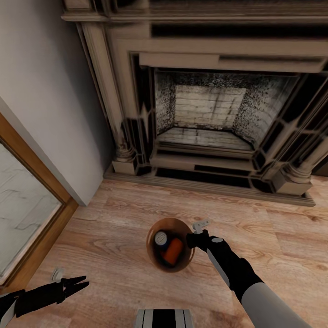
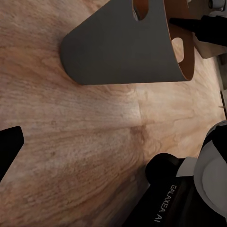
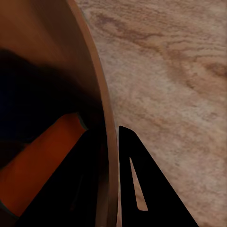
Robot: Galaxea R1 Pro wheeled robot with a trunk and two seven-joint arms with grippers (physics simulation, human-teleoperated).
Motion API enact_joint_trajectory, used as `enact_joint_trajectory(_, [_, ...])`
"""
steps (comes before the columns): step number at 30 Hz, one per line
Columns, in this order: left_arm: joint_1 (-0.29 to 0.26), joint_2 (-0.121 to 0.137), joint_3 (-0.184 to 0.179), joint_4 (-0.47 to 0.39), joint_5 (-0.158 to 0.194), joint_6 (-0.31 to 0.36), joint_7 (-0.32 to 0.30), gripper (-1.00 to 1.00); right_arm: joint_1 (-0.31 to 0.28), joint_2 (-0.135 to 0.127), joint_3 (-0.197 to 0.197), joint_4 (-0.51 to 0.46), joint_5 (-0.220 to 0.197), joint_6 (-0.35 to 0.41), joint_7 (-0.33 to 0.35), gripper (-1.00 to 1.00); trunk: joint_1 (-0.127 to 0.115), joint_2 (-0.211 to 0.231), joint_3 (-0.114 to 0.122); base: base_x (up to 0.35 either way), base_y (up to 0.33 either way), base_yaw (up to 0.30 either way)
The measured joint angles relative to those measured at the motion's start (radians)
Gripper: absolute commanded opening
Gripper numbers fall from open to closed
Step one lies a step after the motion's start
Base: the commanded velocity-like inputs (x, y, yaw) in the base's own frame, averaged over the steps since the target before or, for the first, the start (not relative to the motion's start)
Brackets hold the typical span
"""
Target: Put the three can of soda from the living room inside the tash can in the kitchen.
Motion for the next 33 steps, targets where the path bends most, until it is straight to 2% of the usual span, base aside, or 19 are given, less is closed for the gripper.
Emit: enact_joint_trajectory(33, [0.000,0.000,0.000,0.000,0.000,0.000,-0.006,1.00,0.000,0.000,0.000,0.000,0.000,0.000,0.000,-1.00,0.000,0.000,0.000,0.000,0.000,0.000])
